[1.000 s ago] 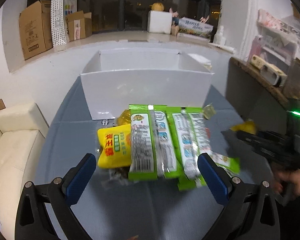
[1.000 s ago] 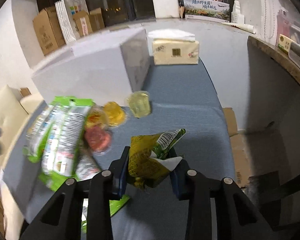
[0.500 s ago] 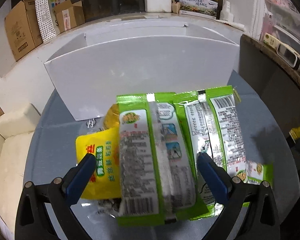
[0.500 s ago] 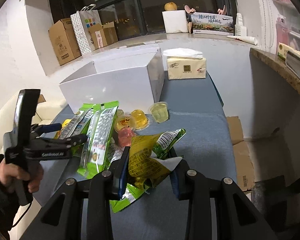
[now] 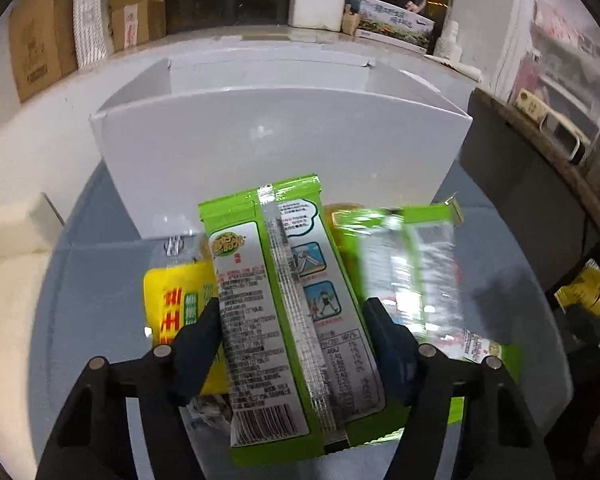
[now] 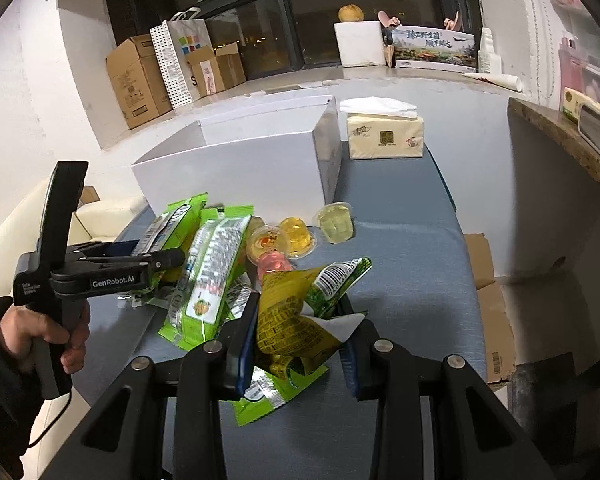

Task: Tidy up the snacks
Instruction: 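Grasp a long green snack packet with the left tool while the right tool lifts the pouch, then lower both held snacks into the white box and open both tools, then grasp a long green snack packet with the right tool, then grasp the yellow pouch with the left tool while the right tool holds the green packet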

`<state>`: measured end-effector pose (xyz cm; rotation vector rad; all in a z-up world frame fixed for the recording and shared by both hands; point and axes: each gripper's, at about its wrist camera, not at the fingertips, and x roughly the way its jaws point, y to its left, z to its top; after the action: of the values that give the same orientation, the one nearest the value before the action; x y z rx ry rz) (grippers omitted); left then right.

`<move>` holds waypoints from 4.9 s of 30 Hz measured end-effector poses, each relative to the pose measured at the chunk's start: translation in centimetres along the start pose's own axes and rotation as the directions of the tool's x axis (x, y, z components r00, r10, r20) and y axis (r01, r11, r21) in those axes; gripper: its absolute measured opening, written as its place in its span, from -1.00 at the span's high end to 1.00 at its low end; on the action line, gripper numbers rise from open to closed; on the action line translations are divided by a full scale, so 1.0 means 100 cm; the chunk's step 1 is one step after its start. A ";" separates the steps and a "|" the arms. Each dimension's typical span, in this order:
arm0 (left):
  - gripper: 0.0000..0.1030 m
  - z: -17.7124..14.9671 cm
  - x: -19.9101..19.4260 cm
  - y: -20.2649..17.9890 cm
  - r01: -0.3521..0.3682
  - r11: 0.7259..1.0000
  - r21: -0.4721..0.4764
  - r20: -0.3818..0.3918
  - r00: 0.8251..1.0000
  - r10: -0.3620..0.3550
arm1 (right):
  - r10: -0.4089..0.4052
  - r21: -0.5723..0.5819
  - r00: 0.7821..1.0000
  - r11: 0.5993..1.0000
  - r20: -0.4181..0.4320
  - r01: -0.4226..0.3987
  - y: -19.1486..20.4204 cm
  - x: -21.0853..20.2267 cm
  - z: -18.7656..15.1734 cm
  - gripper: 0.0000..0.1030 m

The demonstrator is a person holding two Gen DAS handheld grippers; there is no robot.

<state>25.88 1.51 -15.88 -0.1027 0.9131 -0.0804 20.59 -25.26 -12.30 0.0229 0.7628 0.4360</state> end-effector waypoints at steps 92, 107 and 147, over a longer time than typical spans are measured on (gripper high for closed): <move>-1.00 -0.073 -0.122 0.054 0.005 1.000 -0.008 0.166 0.986 -0.003 | -0.195 0.016 0.967 0.980 -0.164 0.200 0.121 0.080 -0.026 -0.30; -1.00 -0.063 -0.074 -0.027 0.044 0.999 0.022 0.103 0.994 -0.046 | -0.158 0.094 0.987 0.983 0.008 0.156 0.044 -0.023 -0.012 -0.27; -0.41 -0.022 -0.015 -0.022 -0.163 0.985 0.061 0.091 0.983 0.157 | -0.098 0.121 0.995 0.988 0.018 0.095 0.013 -0.033 -0.030 -0.27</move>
<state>23.14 -0.64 -15.80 0.0306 0.8286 0.0421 16.02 -25.72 -12.05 0.1034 0.7623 0.2964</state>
